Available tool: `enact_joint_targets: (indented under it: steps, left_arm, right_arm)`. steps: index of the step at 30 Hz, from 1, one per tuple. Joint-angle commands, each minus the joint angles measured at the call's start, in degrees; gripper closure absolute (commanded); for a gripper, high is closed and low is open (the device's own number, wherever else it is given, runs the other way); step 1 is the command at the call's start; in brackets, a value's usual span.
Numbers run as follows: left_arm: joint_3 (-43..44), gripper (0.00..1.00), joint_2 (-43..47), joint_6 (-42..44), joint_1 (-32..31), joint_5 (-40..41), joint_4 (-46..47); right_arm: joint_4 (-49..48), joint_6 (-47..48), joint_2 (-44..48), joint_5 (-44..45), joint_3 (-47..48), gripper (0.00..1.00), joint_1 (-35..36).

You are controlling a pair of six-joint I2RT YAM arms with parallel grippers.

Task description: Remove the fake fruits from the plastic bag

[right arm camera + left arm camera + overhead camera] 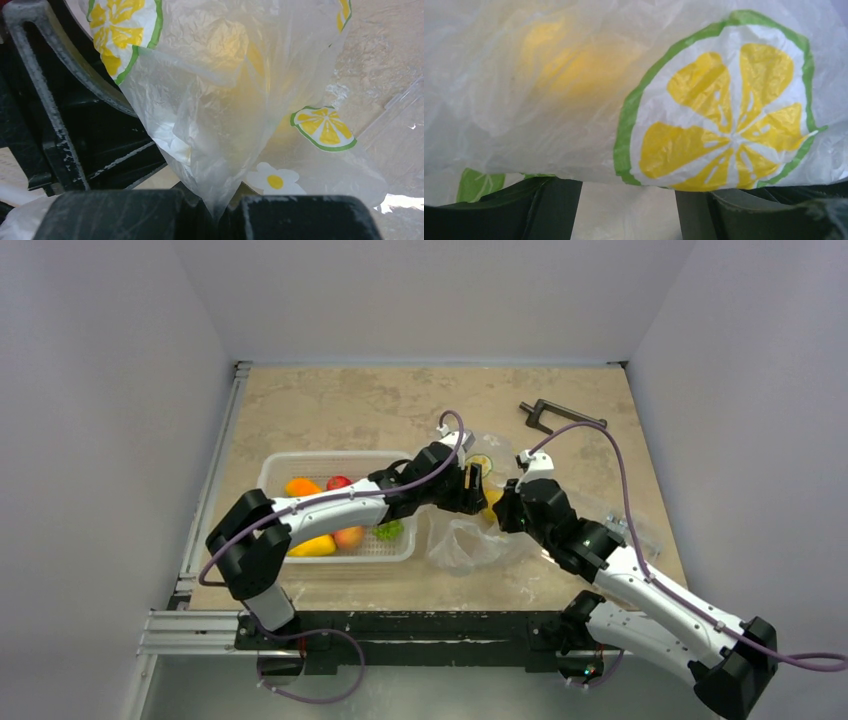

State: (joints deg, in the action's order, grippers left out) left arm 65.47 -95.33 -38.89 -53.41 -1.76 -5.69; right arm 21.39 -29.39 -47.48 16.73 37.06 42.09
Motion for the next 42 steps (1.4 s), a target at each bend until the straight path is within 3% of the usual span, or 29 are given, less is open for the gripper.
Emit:
enact_joint_targets:
  steps: [1,8,14,18,24,29,31,34,38,42]
  left_arm:
    - [4.83,0.34,-3.30,1.08,-0.68,2.90,3.24]
    - [11.65,0.16,-13.36,-1.13,-2.05,2.98,4.73]
    - [17.23,0.09,-21.42,-0.88,-4.81,7.69,2.08]
    - [18.40,0.08,-25.74,-2.00,-5.17,6.44,2.68]
    - [17.22,0.16,-27.79,-3.36,-5.74,6.57,2.02]
    - [14.08,0.37,-25.35,-2.46,-5.75,10.24,-0.62]
    - [13.73,0.49,-23.51,-0.66,-5.74,11.57,-2.53]
    - [12.67,0.58,-19.28,1.82,-5.74,12.13,-3.83]
    - [13.05,0.67,-13.43,4.67,-5.49,11.80,-8.14]
    - [13.77,0.70,-7.36,6.85,-5.24,10.70,-11.94]
  right_arm:
    - [-1.41,-0.29,0.99,-1.08,2.48,1.00,-0.18]
    - [-1.39,-0.37,1.76,-1.94,2.33,1.00,-0.47]
    - [-0.91,-0.24,3.67,-1.89,1.43,1.00,-0.54]
    - [-0.30,-0.85,4.57,-1.62,0.51,1.00,-0.57]
    - [0.82,-1.42,7.09,-1.39,-0.47,1.00,-0.65]
    - [0.84,-1.55,7.18,-1.57,-0.31,1.00,-0.65]
    - [0.85,-1.58,7.05,-1.67,-0.32,1.00,-0.60]
    - [0.52,-1.61,6.88,-1.88,-0.53,1.00,-0.61]
    - [-0.47,-2.01,6.41,-2.29,-1.37,1.00,-0.61]
    - [-1.45,-2.64,4.51,-3.14,-1.92,1.00,-0.67]
